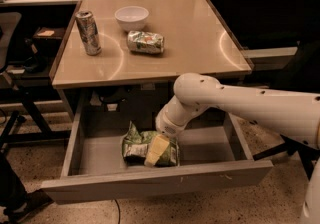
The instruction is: Pick green jalapeno chip bag from top drawer and place on counter
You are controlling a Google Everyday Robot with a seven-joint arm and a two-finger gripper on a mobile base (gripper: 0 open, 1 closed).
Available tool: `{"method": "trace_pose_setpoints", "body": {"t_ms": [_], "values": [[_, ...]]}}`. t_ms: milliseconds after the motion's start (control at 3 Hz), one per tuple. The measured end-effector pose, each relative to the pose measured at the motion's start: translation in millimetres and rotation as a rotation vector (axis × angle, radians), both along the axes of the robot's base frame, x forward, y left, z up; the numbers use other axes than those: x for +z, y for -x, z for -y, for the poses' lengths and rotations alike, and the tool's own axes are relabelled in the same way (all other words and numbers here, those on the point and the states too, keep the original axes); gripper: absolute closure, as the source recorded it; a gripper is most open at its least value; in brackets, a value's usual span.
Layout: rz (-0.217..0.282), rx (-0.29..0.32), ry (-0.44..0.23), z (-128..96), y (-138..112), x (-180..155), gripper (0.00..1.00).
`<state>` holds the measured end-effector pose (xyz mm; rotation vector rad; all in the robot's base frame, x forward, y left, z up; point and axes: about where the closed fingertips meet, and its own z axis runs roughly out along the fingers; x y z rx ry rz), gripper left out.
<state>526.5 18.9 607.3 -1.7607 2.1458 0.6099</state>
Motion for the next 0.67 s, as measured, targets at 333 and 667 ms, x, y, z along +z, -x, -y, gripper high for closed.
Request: {"method": "trace_pose_setpoints", "body": {"t_ms": [333, 667], "values": [[0.000, 0.000, 0.000, 0.0, 0.0, 0.0, 0.26], [0.000, 0.000, 0.000, 0.0, 0.0, 0.0, 0.51]]}}
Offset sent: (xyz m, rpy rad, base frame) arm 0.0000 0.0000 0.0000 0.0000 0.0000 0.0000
